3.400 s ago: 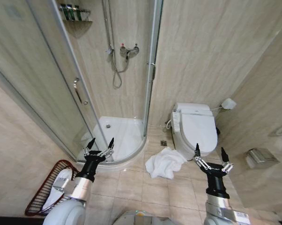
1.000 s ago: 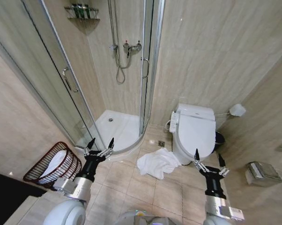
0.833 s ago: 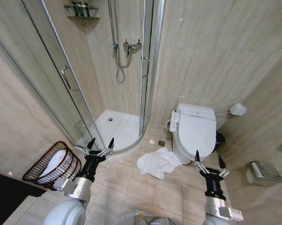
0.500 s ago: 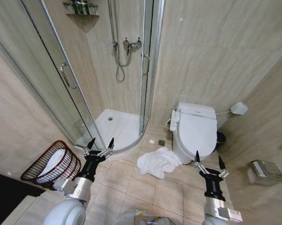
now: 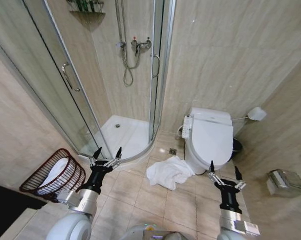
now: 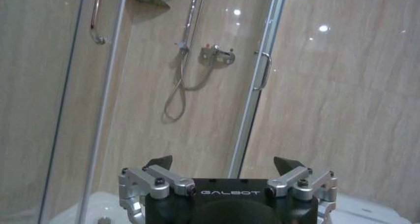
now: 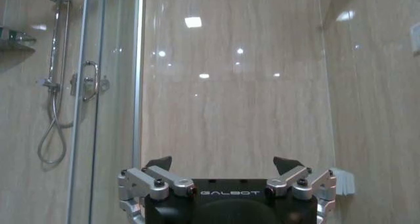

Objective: Discard the used towel into the hamper.

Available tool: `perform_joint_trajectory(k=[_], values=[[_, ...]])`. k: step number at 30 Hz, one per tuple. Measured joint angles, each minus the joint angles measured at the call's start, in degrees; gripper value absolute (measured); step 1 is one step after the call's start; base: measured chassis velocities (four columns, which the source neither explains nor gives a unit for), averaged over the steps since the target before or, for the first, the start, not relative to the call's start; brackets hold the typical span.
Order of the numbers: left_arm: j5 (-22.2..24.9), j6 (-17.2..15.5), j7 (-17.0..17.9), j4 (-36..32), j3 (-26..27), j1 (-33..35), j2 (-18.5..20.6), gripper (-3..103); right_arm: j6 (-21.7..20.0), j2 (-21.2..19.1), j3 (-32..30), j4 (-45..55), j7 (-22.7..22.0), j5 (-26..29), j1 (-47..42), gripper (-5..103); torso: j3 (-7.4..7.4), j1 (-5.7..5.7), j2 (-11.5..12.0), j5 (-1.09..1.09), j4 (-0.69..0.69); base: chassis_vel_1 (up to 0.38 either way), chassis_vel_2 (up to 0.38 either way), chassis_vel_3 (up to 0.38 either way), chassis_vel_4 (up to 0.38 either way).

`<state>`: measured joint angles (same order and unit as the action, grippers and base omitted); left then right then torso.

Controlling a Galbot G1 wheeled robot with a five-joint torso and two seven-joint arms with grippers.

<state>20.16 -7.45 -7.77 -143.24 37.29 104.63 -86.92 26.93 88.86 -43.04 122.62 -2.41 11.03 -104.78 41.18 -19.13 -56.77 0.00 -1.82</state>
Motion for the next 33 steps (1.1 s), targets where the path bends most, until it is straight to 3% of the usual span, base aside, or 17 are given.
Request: perform_joint_trajectory(k=[21,26,29,33], values=[[0.0,0.0,0.0,0.0,0.0,0.0,0.0,100,-2.54,1.0,0.36,5.77,0.04,-0.59,-1.04,100,-3.05,2.42,5.48,0.0,0.0,0.0,0.0,0.0,0.0],[0.0,0.0,0.0,0.0,0.0,0.0,0.0,100,-4.7,1.4,0.7,8.0,-0.59,-0.06,-1.7,100,-3.79,2.99,6.78,0.0,0.0,0.0,0.0,0.0,0.0],[0.0,0.0,0.0,0.0,0.0,0.0,0.0,100,-7.04,1.43,0.96,9.12,-1.28,0.26,-1.86,100,-4.17,3.29,7.46,0.0,0.0,0.0,0.0,0.0,0.0],[0.0,0.0,0.0,0.0,0.0,0.0,0.0,100,-14.81,1.03,1.63,11.58,-3.74,3.22,-1.75,100,-4.98,3.89,8.86,-0.01,0.0,0.0,0.0,0.0,0.0]])
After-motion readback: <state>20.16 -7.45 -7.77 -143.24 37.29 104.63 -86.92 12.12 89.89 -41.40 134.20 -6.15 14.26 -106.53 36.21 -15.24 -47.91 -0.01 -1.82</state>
